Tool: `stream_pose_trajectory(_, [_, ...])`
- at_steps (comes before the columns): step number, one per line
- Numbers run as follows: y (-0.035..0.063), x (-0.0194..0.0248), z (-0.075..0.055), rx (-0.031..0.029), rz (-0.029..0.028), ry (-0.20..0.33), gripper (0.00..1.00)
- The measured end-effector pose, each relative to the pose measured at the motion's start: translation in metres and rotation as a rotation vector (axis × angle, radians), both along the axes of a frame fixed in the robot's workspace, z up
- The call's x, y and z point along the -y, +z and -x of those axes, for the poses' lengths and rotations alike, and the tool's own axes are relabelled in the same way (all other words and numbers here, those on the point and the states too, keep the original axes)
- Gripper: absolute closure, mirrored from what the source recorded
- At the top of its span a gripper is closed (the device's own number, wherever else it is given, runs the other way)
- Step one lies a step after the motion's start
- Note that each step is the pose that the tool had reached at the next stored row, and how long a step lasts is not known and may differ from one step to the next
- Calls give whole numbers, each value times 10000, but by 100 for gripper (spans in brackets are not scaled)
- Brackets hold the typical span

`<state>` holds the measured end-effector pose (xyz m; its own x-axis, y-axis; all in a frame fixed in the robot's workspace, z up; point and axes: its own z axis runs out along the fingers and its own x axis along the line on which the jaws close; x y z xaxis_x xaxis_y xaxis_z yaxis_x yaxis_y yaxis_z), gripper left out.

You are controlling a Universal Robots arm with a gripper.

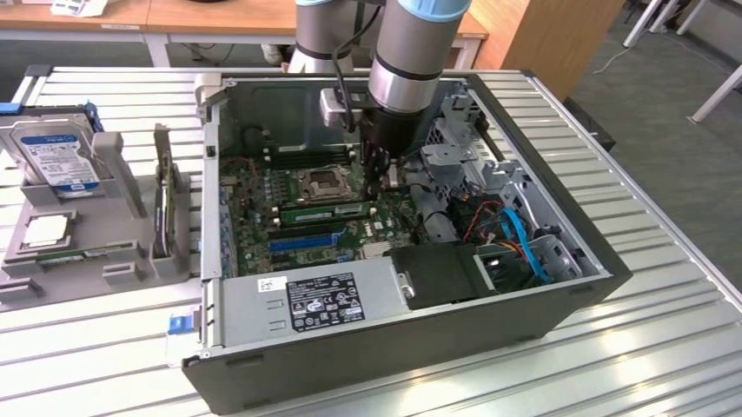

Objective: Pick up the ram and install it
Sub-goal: 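Press down the ram until it locks into place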

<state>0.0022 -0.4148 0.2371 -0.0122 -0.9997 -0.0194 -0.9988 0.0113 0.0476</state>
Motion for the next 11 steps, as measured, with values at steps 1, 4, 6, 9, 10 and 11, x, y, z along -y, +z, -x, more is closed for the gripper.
stream_pose_trajectory(1, [0, 0, 0, 0, -2, 0, 90])
stream_pose_trajectory(4, [-3, -8, -1, 1, -3, 1, 90])
stream_pose_trajectory(6, [-4, -15, 0, 1, -1, 0, 90])
stream_pose_trajectory(9, [-4, -16, 0, 1, -2, 1, 90])
stream_pose_trajectory(10, [-4, -16, 0, 0, -1, 0, 90])
stream_pose_trajectory(11, [-5, -16, 0, 0, 0, 0, 90])
